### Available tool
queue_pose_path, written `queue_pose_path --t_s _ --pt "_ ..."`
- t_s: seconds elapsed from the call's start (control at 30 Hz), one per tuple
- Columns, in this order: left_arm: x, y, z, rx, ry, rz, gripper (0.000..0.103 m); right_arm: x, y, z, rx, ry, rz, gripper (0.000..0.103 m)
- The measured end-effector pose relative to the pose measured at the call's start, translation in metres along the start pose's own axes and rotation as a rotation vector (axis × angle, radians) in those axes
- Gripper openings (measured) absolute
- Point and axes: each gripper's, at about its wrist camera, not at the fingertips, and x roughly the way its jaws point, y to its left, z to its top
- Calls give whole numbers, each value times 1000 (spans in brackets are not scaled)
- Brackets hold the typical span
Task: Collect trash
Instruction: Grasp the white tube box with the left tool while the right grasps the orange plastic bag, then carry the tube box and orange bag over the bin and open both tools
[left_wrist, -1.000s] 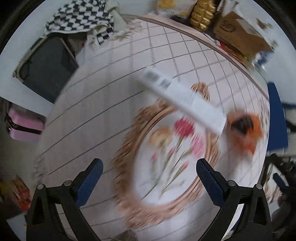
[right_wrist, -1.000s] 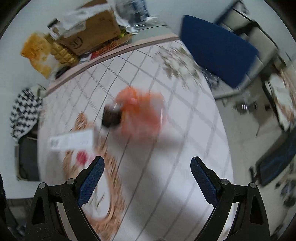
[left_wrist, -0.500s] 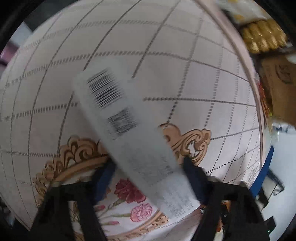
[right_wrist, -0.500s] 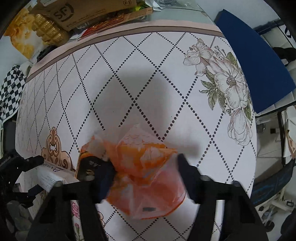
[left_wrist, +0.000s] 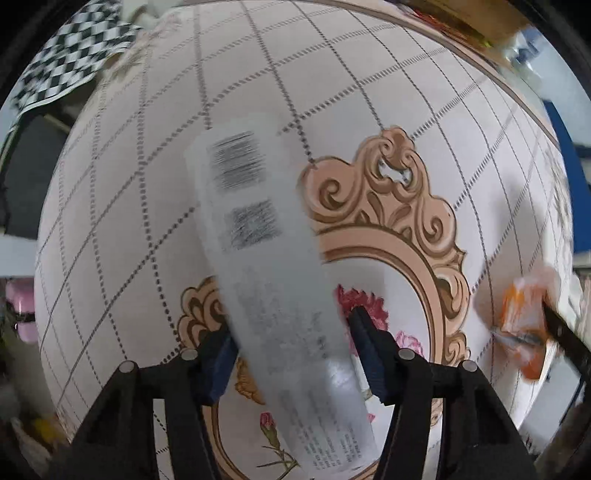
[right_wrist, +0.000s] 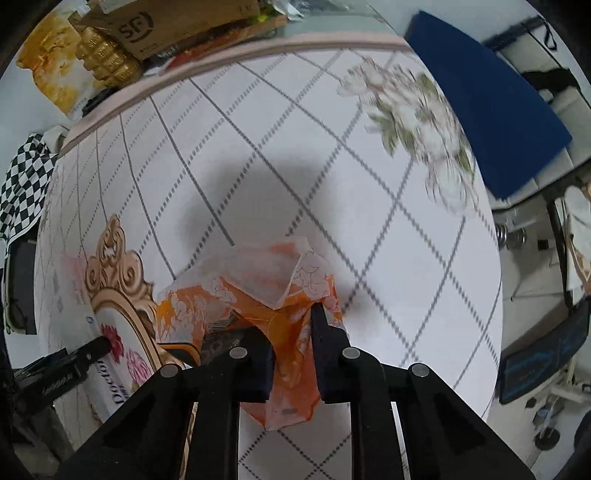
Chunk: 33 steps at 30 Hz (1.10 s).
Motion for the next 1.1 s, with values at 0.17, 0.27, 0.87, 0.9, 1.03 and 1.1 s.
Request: queue_pose_path --t_s 0.17,0.27,0.87,0.9,1.03,1.1 --pt "-27 -4 -28 56 -106 37 45 -14 0 -15 27 -32 1 13" --pt "-51 -3 -55 113 -168 68 45 -28 -1 -23 45 -73 10 12" --pt "-172 30 -224 317 -357 -25 45 -174 2 -258 100 -228 73 11" --pt "-176 35 -237 332 -367 -35 44 -183 6 -283 106 -240 73 11" --pt "-195 66 -300 369 -376 -106 44 -209 20 -384 147 -261 76 10" --pt "-200 81 -329 394 -368 -137 44 -217 26 -433 175 -260 84 10"
